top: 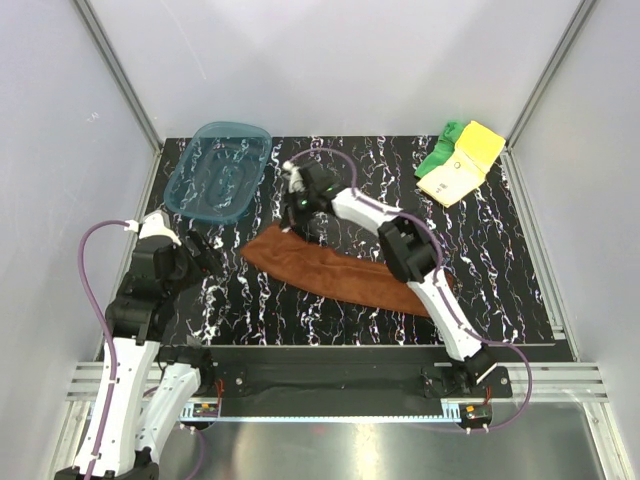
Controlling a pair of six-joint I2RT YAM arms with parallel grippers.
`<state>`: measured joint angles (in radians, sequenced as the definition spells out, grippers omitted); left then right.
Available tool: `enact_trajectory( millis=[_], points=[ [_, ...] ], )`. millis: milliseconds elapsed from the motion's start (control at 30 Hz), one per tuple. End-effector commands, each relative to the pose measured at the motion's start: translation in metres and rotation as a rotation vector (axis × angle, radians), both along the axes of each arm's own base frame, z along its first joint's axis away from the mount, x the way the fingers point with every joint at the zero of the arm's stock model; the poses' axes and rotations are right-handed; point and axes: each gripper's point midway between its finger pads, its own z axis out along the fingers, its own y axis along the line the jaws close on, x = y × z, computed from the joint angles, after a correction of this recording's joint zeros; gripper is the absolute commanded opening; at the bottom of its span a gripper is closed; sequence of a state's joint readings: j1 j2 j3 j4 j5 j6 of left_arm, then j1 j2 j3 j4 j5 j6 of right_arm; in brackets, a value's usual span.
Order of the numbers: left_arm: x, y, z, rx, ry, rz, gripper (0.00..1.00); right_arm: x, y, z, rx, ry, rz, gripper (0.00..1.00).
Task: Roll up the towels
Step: Fold the towel
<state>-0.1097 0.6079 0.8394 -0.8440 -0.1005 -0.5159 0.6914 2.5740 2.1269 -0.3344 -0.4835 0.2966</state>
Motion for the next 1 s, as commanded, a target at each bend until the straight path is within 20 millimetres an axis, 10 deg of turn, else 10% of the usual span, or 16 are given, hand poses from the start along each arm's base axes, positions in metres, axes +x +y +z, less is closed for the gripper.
enact_trajectory(
  millis=[0,533,967],
  points=[
    [0.005,-0.002,0.006,0.001,-0.044,-0.019,0.89,0.058,-0.073,0.004,-0.115,-0.021,-0.235,0.0],
    [0.007,-0.006,0.003,-0.008,-0.035,-0.037,0.89,0.246,-0.207,0.111,0.124,-0.243,-0.761,0.0],
    [0.008,-0.007,-0.001,-0.011,-0.015,-0.042,0.89,0.293,-0.324,0.1,0.022,-0.34,-1.25,0.0]
  ],
)
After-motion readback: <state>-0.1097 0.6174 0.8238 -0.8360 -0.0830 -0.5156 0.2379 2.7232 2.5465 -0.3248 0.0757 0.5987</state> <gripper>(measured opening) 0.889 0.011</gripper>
